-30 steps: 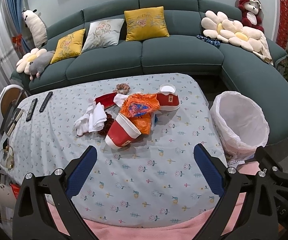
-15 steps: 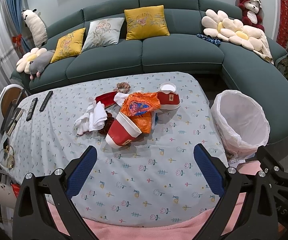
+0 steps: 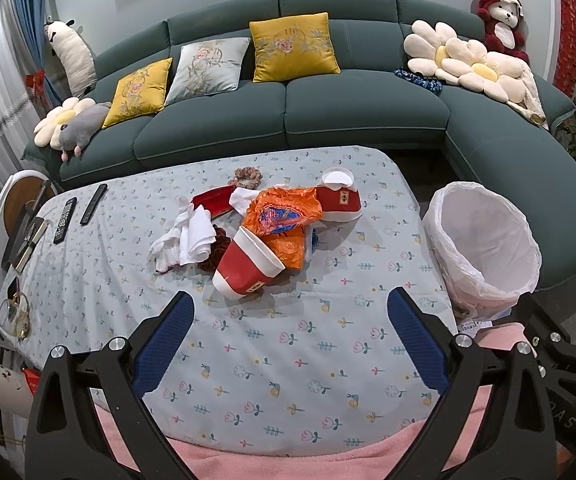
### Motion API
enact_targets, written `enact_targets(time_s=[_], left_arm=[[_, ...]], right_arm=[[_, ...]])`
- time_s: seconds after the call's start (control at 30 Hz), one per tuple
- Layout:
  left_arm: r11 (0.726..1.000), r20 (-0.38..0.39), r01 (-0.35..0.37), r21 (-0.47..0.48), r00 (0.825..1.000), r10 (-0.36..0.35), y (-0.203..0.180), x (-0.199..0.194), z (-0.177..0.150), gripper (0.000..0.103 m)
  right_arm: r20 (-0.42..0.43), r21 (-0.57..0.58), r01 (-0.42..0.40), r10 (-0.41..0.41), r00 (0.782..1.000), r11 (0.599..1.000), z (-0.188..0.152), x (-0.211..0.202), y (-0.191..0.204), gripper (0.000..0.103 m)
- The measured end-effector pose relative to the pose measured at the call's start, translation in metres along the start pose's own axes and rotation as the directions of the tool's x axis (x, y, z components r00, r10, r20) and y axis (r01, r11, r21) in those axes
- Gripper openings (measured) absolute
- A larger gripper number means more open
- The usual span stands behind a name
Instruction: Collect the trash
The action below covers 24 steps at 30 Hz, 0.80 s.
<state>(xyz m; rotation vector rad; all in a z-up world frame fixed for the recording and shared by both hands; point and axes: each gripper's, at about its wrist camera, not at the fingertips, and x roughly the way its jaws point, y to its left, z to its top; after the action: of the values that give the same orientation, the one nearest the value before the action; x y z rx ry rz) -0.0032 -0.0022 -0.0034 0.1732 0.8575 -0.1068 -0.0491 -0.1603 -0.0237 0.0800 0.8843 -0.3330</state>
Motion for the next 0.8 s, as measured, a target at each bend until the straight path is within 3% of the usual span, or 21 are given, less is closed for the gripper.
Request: enact_targets(time_s=[0.8], left_arm=[[1.0, 0.004, 0.0, 0.0, 1.0, 0.0, -0.0018, -0.0008, 0.0026, 0.093]], right_arm=[[0.001, 0.008, 0.023, -0.023, 1.0, 1.0, 0.0022, -0.0025, -0.0025, 0.096]])
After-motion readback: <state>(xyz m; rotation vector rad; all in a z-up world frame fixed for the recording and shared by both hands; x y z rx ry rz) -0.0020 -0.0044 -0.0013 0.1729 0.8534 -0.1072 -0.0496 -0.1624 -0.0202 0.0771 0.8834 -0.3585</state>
